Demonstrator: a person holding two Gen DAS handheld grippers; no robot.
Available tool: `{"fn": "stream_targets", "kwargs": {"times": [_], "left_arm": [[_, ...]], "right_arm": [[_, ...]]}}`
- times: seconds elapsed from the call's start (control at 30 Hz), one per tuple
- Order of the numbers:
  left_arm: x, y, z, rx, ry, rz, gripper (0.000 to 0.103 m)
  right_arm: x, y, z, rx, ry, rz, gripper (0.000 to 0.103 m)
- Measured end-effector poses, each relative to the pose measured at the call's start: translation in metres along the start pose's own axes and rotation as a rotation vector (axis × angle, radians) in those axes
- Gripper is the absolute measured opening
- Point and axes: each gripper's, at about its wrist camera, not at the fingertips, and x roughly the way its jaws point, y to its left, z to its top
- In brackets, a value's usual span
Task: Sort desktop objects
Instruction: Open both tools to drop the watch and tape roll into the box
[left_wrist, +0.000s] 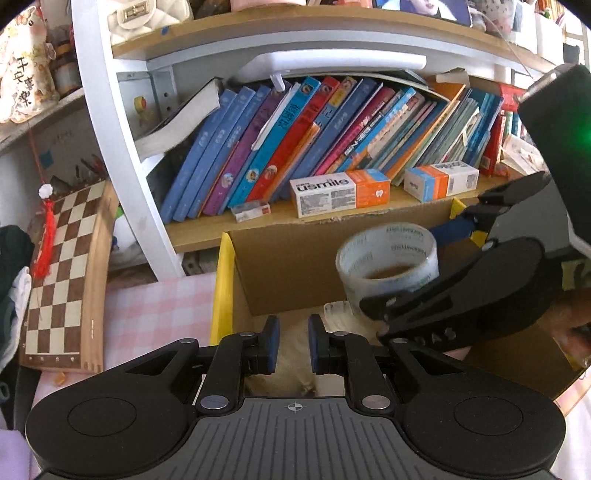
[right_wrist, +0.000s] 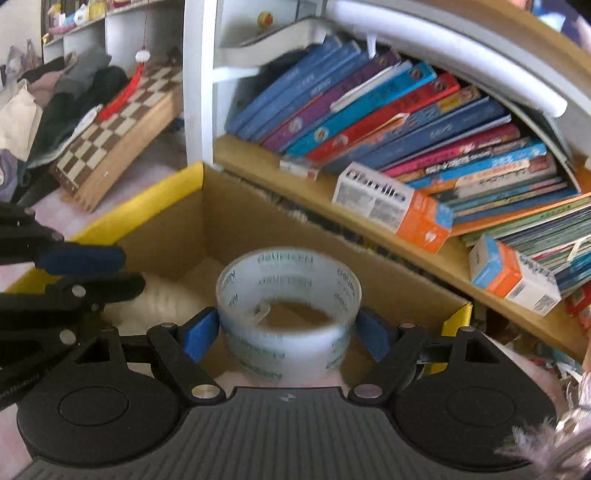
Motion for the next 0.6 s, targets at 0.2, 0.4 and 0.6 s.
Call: {"fn": "stream_targets", "kwargs": {"times": [0.2,0.4,0.6], "left_arm": [[-0.006,0.001,-0.002,0.007,-0.013,0.006,0.042],[-0.037,0.001,0.0,0.008,-0.095,0.022,0.075],[-0.074,0.0,-0.006,0.01,-0.152,0.029,0.085]], "right_arm": [[-0.01,-0.004,0.0,0.023,-0.031,0.001,0.088],[-0.037,-0.012,-0.004,0.101,-0.075,-0.007,0.091],[-0.08,-0.004,-0.016,0.123,-0.15,0.002,0.093]]}}
